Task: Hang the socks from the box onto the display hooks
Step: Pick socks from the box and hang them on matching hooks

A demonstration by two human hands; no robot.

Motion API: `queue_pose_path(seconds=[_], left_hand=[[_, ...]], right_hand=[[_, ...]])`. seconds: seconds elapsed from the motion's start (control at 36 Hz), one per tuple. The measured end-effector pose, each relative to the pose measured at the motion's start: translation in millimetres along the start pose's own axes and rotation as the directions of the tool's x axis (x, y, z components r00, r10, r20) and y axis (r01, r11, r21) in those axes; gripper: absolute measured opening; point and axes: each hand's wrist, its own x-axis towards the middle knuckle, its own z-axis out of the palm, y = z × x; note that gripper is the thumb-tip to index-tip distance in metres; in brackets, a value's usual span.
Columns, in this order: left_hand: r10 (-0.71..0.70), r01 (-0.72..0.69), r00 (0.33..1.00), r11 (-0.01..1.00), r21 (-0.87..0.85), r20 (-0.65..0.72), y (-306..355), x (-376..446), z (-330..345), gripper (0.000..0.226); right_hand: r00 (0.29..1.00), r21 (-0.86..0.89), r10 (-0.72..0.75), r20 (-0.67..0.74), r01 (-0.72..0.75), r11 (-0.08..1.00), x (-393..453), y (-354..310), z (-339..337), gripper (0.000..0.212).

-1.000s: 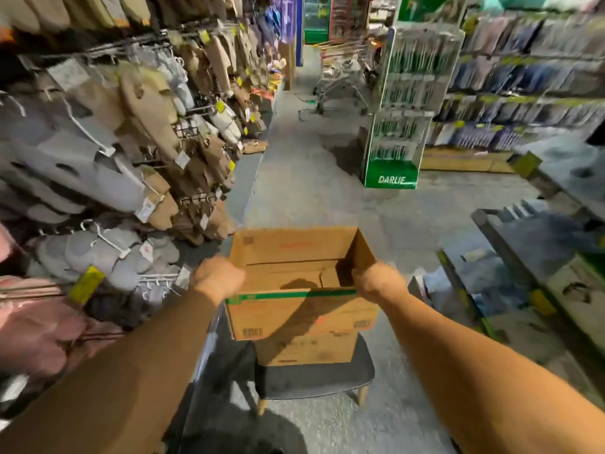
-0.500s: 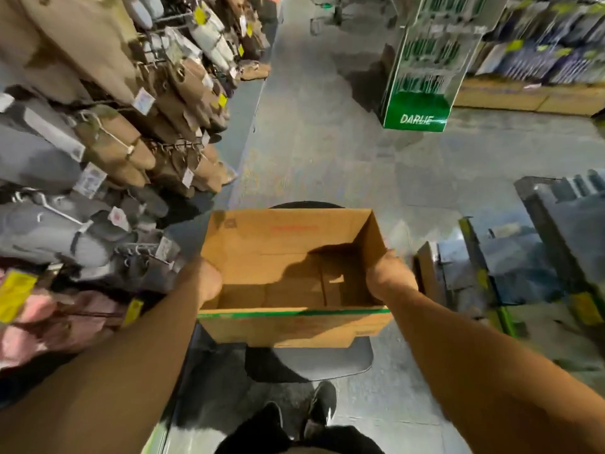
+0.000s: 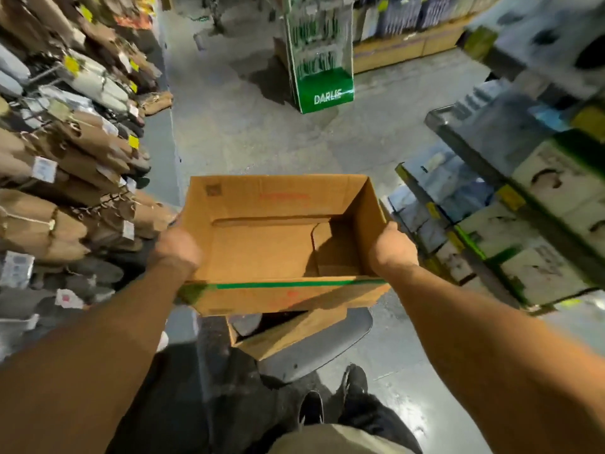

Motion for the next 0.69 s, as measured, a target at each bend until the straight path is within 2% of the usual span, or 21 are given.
queue_pose_path(seconds=[0.08, 0.22, 0.36, 0.47, 0.56, 0.69], left_hand=[[0.105, -0.106, 0.992, 0.994, -0.009, -0.063, 36, -3, -6, 0.035], [0.272, -0.271, 0.96, 0.962, 0.024, -0.065, 123, -38, -2, 0.037], [0.5, -0.497, 0.866, 0.865, 0.073, -0.024, 224, -102, 28, 0.034], [0.627, -0.628, 0.778, 0.776, 0.059, 0.04, 290, -168, 71, 0.035], [0.687, -0.692, 0.722, 0.717, 0.078, 0.089, 328, -219, 107, 0.041], [0.73, -0.744, 0.666, 0.665, 0.066, 0.154, 372, -288, 181, 0.033]], right_hand=[[0.994, 0.091, 0.099, -0.054, -0.094, 0.991, -15, 37, -15, 0.034], [0.952, 0.204, 0.287, -0.11, -0.261, 0.944, -44, 122, -42, 0.03], [0.854, 0.288, 0.505, -0.122, -0.456, 0.842, -86, 230, -60, 0.032], [0.761, 0.376, 0.639, -0.11, -0.563, 0.736, -129, 317, -70, 0.031], [0.688, 0.396, 0.717, -0.112, -0.631, 0.667, -157, 374, -73, 0.034], [0.604, 0.393, 0.79, -0.107, -0.704, 0.592, -179, 465, -61, 0.032]])
